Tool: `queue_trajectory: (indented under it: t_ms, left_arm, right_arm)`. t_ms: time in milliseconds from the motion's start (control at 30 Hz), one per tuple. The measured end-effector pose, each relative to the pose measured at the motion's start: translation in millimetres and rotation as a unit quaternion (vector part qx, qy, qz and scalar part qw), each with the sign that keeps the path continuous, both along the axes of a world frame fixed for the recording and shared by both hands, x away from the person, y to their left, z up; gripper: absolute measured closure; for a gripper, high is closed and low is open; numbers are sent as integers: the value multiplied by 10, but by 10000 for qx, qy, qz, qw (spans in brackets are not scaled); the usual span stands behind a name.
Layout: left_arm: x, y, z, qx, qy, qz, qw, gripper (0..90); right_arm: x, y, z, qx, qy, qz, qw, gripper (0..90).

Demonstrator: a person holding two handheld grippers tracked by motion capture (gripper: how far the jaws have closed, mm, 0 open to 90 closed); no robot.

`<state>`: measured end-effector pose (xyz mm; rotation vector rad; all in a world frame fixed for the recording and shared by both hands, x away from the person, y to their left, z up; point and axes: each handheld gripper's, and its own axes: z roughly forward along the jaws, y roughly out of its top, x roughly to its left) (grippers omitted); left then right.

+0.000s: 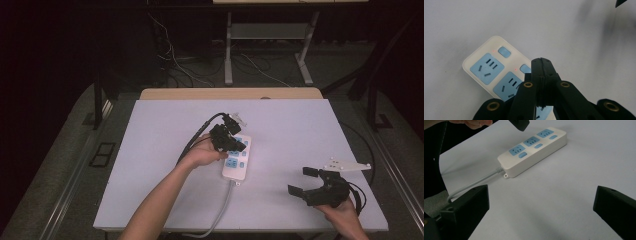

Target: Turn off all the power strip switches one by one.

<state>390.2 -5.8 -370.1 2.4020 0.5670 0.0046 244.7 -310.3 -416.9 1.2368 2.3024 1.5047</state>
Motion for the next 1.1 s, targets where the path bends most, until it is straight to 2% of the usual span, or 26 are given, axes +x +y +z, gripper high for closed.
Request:
queue_trajectory:
  t_ms: [367,700,1100]
  left_arm:
    - [78,-53,-127,73,94,7,9999,893]
    - [125,-99,-212,109,101,12,9999,893]
    - [186,-96,-286,19,113,123,9999,892]
  right_arm:
    - [2,-13,0,-13,-20,2,10000,1]
    - [0,-19,-1,-13,-19,4,10000,1]
    - [3,-17,-4,-28,15,26,10000,1]
